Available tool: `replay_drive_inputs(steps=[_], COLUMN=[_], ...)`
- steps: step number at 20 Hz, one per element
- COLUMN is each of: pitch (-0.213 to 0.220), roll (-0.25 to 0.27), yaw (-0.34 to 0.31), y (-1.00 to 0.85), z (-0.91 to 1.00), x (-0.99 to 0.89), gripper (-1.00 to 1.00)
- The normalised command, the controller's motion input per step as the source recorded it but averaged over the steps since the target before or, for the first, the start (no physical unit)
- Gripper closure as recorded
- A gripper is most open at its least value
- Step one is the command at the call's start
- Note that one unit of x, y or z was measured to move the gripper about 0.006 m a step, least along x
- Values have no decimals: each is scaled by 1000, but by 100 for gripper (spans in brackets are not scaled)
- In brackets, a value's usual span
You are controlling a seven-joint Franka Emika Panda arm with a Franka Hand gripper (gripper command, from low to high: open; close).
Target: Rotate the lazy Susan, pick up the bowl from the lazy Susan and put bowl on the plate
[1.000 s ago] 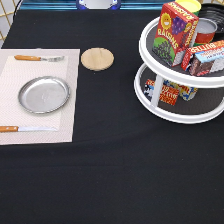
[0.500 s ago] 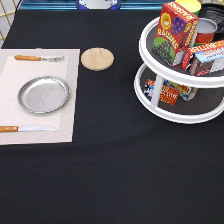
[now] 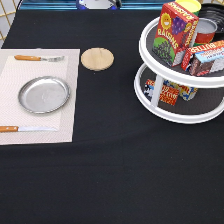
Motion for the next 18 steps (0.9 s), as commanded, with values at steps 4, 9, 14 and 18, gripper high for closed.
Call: replay_drive_inputs(steps=[4,9,14,18], pitch=[-47,-30,3,33], roll=[237,221,140,59], yaw=[-7,-1,-34,-55], y=[0,1,0,14], z=[-66,-162,-299,-286], x=[347,337,397,374], gripper=[-100,-100,-100,-100])
